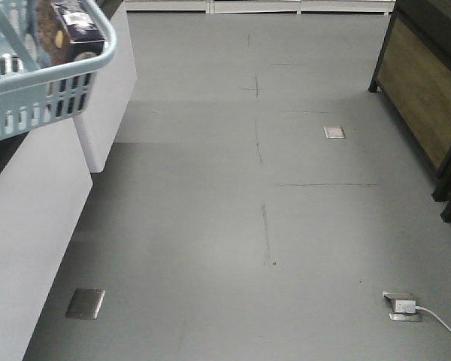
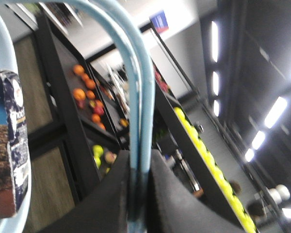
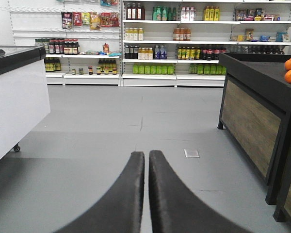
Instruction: Left arm holds basket, right arm returns cookies
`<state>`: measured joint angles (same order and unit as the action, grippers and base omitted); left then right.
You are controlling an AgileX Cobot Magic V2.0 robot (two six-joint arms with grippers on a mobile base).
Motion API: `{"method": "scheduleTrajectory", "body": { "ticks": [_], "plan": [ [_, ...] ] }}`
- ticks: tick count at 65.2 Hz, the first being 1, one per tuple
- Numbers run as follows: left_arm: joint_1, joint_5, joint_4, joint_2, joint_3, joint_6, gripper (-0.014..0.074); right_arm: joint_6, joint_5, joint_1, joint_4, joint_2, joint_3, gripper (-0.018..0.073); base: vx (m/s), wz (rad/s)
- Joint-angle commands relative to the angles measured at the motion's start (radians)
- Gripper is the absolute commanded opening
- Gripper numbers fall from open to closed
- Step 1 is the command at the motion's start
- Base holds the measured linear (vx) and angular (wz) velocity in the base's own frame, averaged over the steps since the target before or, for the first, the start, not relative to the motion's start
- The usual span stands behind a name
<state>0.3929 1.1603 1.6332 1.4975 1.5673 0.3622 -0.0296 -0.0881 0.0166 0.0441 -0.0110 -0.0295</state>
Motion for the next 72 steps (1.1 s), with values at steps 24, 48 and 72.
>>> {"method": "scheduleTrajectory", "body": {
  "ticks": [24,48,72],
  "plan": [
    [-0.270,-0.035,0.150,-0.166,-0.335,0.198,-0.0003,-0.001,0.074,0.004,0.007,-0.013,-0.017,-0.0006,0.00,0.00],
    [-0.387,0.008,0.150,-0.201,-0.694,0.391,-0.0003,-0.001,0.074,0.004,0.007,-0.013,-0.017,-0.0006,0.00,0.00],
    [-0.462,0.033,0.150,-0.198,-0.931,0.547,-0.0003,-0.001,0.074,0.004,0.007,-0.013,-0.017,-0.0006,0.00,0.00]
  ]
}}
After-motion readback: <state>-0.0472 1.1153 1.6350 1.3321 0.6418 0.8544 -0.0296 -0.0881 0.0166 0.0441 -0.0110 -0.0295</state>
